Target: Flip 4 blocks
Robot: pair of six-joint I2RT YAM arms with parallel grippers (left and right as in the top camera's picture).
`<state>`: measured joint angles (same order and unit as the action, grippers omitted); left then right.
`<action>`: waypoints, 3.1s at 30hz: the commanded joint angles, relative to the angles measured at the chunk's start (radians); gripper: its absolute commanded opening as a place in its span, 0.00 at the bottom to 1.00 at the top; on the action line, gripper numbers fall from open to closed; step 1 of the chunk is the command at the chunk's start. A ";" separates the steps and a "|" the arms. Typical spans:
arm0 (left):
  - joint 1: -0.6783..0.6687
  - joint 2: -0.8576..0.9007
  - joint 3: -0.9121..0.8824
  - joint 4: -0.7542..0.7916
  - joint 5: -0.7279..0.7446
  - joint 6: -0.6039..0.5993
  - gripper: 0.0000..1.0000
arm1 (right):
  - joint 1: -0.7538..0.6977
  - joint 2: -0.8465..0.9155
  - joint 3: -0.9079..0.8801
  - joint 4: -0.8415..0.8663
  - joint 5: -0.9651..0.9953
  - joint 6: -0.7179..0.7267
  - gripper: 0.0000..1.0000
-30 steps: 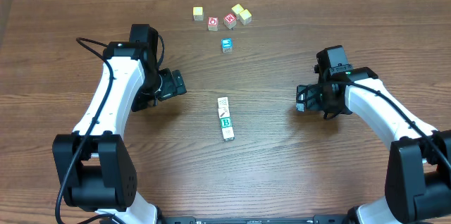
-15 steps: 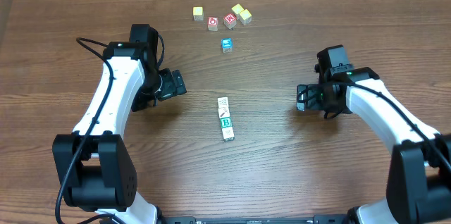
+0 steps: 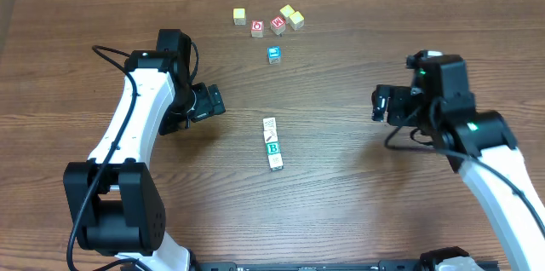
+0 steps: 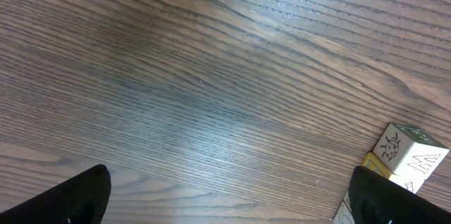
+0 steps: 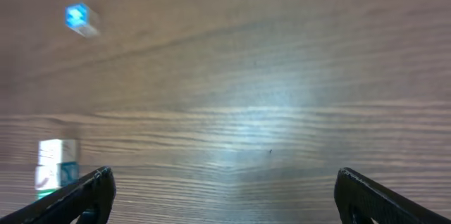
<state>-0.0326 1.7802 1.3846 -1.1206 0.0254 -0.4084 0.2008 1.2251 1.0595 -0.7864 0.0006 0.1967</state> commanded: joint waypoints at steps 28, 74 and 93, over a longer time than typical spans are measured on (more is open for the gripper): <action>-0.001 -0.008 0.010 0.003 0.000 0.019 1.00 | -0.001 -0.897 -0.166 -0.008 -0.002 -0.015 1.00; -0.001 -0.008 0.010 0.003 0.000 0.019 1.00 | -0.131 -1.221 -1.052 0.980 -0.159 -0.015 1.00; -0.001 -0.008 0.010 0.003 0.000 0.019 1.00 | -0.131 -1.221 -1.052 0.717 -0.152 -0.015 1.00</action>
<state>-0.0326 1.7805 1.3846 -1.1183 0.0254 -0.4084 0.0734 0.0109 0.0185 -0.0742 -0.1497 0.1860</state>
